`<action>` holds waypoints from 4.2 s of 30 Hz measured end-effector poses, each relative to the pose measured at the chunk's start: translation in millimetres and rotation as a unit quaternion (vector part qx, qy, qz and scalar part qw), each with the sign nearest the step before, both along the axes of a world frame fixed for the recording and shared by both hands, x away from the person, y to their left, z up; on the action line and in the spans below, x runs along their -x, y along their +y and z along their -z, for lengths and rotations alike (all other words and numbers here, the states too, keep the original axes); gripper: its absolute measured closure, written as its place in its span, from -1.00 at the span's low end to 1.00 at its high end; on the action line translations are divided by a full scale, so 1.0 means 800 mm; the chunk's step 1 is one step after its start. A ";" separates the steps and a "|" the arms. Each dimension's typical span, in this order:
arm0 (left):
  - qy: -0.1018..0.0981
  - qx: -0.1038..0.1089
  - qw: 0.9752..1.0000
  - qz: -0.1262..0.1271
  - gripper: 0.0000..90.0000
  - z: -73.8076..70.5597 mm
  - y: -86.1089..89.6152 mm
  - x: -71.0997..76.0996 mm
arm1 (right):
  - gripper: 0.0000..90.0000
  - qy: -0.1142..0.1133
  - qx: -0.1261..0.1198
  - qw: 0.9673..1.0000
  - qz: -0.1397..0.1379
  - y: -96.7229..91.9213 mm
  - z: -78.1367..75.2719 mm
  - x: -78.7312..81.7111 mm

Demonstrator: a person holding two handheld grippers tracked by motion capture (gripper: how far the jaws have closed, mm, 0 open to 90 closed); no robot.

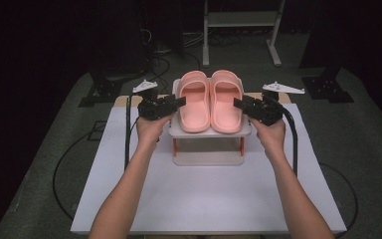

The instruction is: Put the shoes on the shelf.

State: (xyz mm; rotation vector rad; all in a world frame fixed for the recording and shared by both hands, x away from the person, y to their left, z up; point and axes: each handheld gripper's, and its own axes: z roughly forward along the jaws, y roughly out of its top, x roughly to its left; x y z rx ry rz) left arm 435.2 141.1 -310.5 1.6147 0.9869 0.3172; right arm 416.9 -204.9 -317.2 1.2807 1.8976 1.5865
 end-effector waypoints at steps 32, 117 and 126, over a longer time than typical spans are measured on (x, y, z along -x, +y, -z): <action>-0.009 0.015 1.000 0.024 0.00 0.004 0.003 0.033 | 0.20 -0.010 -0.002 1.000 -0.019 0.003 0.002 0.031; -0.048 0.017 0.996 0.075 -0.26 0.028 0.002 0.139 | -0.07 -0.024 -0.022 0.995 -0.096 -0.005 0.037 0.114; -0.045 0.017 0.995 0.083 -0.36 0.042 0.004 0.145 | -0.19 -0.021 -0.024 0.994 -0.107 -0.007 0.049 0.118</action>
